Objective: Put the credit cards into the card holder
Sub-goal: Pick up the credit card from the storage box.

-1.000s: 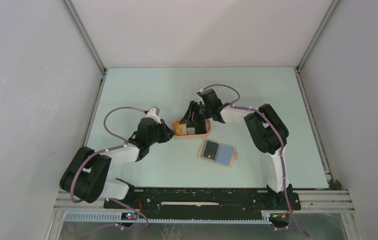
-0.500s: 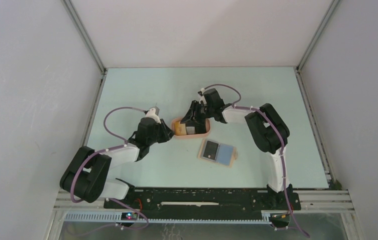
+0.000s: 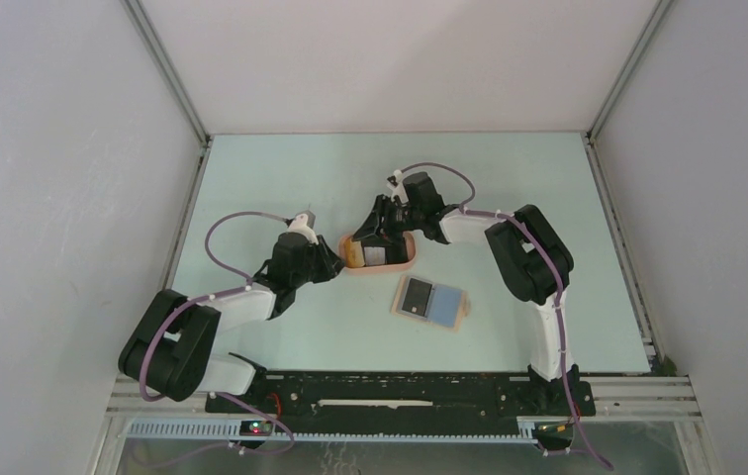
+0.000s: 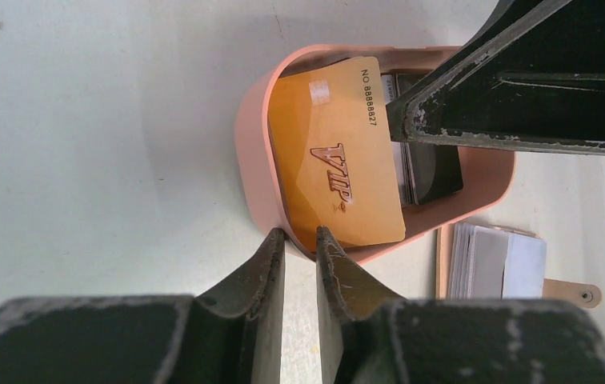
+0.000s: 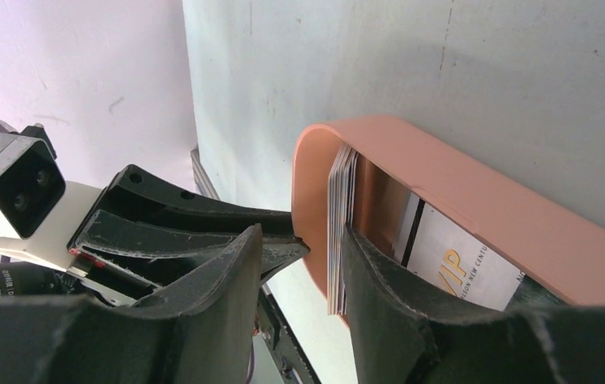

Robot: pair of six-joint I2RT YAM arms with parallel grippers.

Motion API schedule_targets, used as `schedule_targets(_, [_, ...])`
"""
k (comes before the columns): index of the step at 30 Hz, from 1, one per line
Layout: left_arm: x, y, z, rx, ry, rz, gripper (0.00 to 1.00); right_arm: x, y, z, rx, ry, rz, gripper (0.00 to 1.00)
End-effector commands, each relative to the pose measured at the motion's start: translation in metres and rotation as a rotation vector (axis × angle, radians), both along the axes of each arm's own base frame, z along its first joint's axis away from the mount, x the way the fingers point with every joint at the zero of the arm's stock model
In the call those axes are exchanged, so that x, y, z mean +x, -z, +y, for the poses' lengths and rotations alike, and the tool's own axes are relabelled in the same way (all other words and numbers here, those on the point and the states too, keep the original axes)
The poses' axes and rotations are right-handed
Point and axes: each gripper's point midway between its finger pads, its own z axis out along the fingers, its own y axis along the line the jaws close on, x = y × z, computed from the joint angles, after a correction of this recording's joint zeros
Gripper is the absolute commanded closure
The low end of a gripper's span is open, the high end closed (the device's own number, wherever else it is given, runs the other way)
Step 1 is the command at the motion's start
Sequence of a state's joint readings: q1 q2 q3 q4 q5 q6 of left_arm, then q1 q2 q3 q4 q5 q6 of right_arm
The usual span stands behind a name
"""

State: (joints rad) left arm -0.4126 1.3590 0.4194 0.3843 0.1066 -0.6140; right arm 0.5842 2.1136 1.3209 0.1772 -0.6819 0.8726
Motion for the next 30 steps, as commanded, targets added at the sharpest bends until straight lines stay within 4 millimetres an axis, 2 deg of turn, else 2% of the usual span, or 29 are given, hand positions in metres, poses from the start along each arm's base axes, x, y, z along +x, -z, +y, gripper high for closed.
schedule_targets(1, [0.011, -0.018, -0.016, -0.037, 0.046, -0.031, 0.78, -0.027, 0.007, 0.017, -0.006, -0.085, 0.023, 0.49])
schedule_targets(8, [0.011, -0.018, -0.017, -0.037, 0.049, -0.03, 0.78, -0.029, 0.014, 0.019, -0.021, -0.096, 0.045, 0.51])
schedule_targets(12, [0.011, -0.018, -0.016, -0.034, 0.048, -0.029, 0.78, -0.032, 0.012, 0.022, 0.001, -0.109, 0.057, 0.65])
schedule_targets(13, [0.01, -0.018, -0.016, -0.033, 0.049, -0.029, 0.78, -0.033, 0.012, 0.023, 0.003, -0.111, 0.056, 0.65])
schedule_targets(20, [0.011, -0.019, -0.016, -0.031, 0.047, -0.031, 0.78, -0.028, 0.021, 0.015, -0.072, -0.092, 0.019, 0.57])
schedule_targets(30, [0.014, -0.022, -0.022, -0.038, 0.078, -0.035, 0.77, -0.02, 0.02, 0.006, -0.141, -0.072, -0.054, 0.42])
